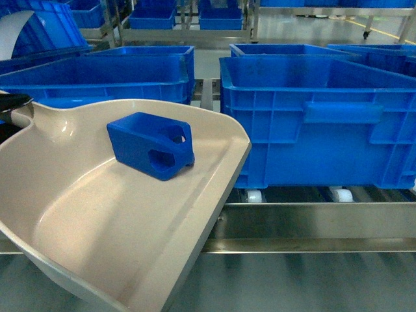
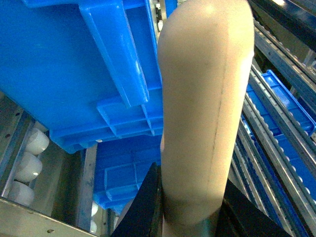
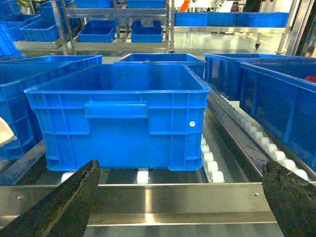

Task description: Place part in tray to right shelf

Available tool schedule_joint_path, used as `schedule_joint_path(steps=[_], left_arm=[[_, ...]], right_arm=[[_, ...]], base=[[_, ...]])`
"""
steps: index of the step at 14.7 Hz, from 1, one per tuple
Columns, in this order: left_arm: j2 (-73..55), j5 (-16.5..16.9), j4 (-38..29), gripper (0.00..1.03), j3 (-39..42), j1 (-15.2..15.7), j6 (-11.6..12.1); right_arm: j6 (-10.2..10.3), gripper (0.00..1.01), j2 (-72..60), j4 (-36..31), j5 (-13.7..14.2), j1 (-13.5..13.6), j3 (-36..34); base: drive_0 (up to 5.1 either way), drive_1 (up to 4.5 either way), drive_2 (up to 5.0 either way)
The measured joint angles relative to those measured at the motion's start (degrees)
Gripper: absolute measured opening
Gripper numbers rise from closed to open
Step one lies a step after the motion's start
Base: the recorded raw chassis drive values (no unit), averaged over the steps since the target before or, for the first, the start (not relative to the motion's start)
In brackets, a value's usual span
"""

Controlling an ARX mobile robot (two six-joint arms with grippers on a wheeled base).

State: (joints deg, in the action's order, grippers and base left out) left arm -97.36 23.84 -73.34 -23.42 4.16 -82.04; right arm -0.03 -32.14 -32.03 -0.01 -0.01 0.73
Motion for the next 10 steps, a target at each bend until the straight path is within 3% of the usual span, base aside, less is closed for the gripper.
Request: schedule_joint_path(steps=[10], left_arm=[[0.00, 0.00, 0.00, 0.18, 0.00, 0.00, 0.02]], right_arm=[[0.00, 0.98, 0.00, 0.00, 0.00, 0.00, 0.00]], base=[[0.0, 0.00, 0.0]])
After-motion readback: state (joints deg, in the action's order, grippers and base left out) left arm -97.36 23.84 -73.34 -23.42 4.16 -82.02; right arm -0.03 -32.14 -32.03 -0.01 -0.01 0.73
